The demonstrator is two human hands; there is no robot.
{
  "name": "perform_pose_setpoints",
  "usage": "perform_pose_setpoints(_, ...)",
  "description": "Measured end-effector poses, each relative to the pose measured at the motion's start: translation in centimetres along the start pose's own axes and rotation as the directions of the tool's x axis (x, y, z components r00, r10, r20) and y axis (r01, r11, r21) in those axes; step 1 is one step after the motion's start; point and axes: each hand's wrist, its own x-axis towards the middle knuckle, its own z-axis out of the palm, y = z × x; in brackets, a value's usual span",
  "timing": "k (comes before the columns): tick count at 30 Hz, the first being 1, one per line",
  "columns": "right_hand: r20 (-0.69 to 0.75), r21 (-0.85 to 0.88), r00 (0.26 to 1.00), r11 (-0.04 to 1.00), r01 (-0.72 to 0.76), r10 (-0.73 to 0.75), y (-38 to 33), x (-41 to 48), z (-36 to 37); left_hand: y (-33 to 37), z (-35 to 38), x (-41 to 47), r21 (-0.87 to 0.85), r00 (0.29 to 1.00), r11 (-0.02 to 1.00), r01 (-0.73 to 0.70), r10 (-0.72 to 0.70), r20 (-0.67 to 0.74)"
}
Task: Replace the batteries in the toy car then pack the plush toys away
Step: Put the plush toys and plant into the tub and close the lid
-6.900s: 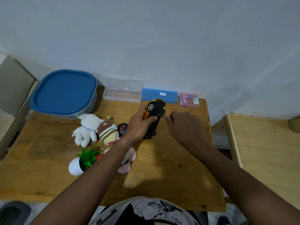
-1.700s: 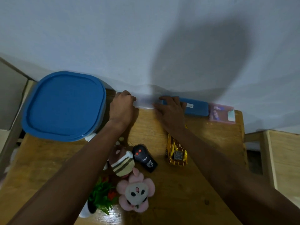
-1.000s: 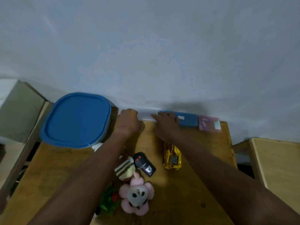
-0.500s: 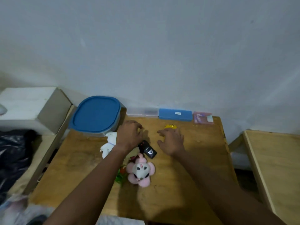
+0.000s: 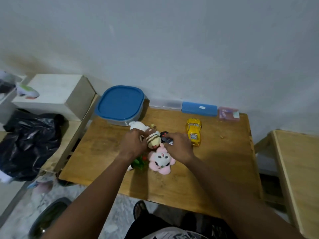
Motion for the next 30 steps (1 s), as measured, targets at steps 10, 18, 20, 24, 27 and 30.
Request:
perform_pose_setpoints(10,-0.106,0.218,0.993,0.976,-0.018,0.042,-10.7,7.1,6.0,-10.3,-4.6,7.6,-0.054,1.000,0.998,0.008,-0.009,-0.017)
perform_pose_setpoints(18,-0.292,0.384,0.881,0.890,-0.248,0.371,-16.9,13.5,10.1,-19.2,-8.1,15.9,-0.095,0.986,0.983,0.155,-0.160,-0.044)
perform_pose_setpoints(20,-0.315,0.402,0.849,0.870,-0.287,0.425,-17.4,14.3,10.4,-20.3,-8.5,17.5,-0.171,0.983,0.969,0.179,-0.184,-0.013)
perform_pose_setpoints(24,-0.330,0.333,0.806,0.859,-0.388,0.492,-17.9,15.6,10.2,-21.2,-9.5,19.7,-0.251,0.976,0.944,0.216,-0.211,0.045)
perform_pose_setpoints(27,-0.298,0.355,0.762,0.808,-0.470,0.575,-18.0,16.3,9.8,-21.7,-10.0,20.8,-0.218,0.974,0.950,0.225,-0.212,0.083)
perform_pose_setpoints(30,-0.248,0.466,0.687,0.706,-0.534,0.683,-18.3,16.6,9.5,-21.9,-9.9,21.7,-0.197,0.967,0.950,0.242,-0.220,0.125)
